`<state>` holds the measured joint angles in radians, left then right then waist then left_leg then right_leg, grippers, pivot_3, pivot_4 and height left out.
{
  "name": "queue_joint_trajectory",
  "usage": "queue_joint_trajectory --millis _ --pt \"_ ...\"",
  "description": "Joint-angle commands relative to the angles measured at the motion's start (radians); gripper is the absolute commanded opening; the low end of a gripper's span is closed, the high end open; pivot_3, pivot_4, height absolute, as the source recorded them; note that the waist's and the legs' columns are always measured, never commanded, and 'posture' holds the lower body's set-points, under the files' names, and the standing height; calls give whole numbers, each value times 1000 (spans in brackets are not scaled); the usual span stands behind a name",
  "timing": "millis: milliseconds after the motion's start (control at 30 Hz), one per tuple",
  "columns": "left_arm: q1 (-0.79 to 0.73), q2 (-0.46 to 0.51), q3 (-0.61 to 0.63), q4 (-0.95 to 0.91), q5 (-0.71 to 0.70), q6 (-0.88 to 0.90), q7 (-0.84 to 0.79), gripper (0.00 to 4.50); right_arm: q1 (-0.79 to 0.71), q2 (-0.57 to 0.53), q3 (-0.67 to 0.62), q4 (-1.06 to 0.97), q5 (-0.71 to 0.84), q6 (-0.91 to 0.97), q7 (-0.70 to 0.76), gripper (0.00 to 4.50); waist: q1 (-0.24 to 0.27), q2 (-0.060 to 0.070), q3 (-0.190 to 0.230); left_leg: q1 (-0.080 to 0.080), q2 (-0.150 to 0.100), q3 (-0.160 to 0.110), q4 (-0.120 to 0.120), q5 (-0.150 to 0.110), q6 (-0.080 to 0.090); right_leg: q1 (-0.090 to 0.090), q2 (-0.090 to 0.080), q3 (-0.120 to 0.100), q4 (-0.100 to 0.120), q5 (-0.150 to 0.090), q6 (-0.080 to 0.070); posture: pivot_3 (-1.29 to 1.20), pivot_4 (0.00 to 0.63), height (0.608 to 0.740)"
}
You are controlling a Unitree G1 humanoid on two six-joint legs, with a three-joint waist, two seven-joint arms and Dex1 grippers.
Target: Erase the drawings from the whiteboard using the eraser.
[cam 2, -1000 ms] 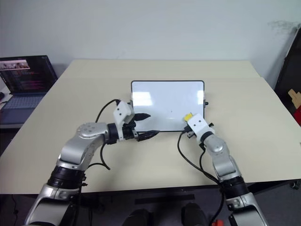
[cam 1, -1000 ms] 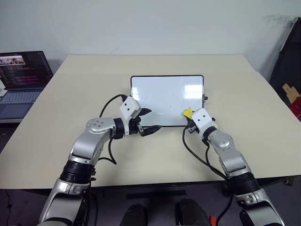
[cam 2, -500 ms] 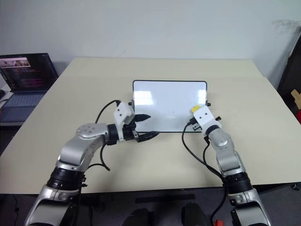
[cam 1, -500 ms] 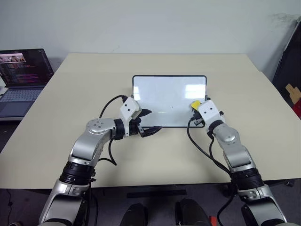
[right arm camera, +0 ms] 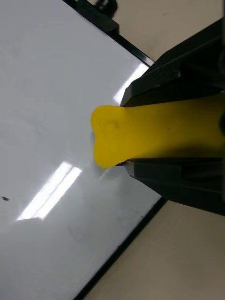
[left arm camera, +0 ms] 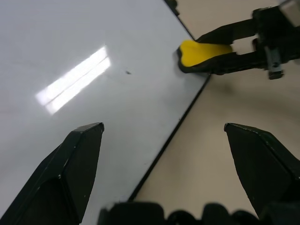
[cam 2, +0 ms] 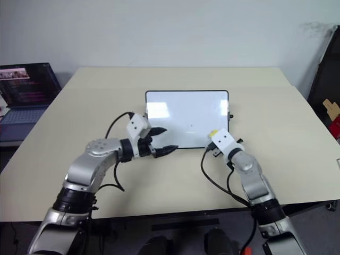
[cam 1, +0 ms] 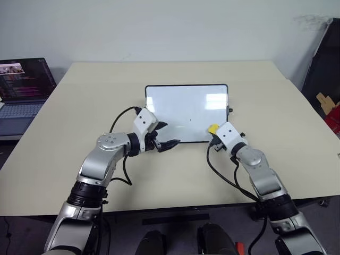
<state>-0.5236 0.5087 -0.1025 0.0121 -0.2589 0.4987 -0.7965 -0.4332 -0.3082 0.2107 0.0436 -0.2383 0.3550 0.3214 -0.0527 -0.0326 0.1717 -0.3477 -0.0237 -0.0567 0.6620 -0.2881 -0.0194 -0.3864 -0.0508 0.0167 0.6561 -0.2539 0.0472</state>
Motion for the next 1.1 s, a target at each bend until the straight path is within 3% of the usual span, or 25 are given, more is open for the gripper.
queue_joint_trajectory --millis 33,167,267,433,800,1100 --pt "-27 19 51 26 29 -11 55 4500 -79 26 30 39 -31 -32 -20 1129 -4 0 1 0 0 0 0 0 0 -1 0 0 0 0 0 0 150 740" --pt "-20 33 66 32 38 6 84 4500 -156 66 87 76 -58 -78 -10 1128 -4 1 3 -6 0 -1 -2 0 0 -6 0 -1 0 1 -2 0 150 740" --pt "-15 41 72 31 39 27 99 4500 -202 95 118 121 -69 -104 -4 1128 -2 1 3 -20 -1 0 -1 0 -1 -21 0 0 3 3 -6 0 150 740" --pt "-5 41 81 5 26 55 98 4500 -257 117 150 221 -85 -120 10 1126 2 1 3 -26 -1 0 -1 0 -3 -26 -2 -1 0 3 -6 0 150 740" --pt "10 43 85 -19 20 72 90 4500 -69 -36 122 100 -88 -21 96 1126 28 1 3 -24 -3 -6 -1 -1 -2 -20 -3 -3 -1 3 -6 0 150 740" --pt "1 44 79 -6 21 71 75 4500 24 -12 -3 -59 41 135 117 1125 28 1 3 -21 -3 -7 0 -1 -2 -16 -2 -3 -2 3 -5 0 150 740"
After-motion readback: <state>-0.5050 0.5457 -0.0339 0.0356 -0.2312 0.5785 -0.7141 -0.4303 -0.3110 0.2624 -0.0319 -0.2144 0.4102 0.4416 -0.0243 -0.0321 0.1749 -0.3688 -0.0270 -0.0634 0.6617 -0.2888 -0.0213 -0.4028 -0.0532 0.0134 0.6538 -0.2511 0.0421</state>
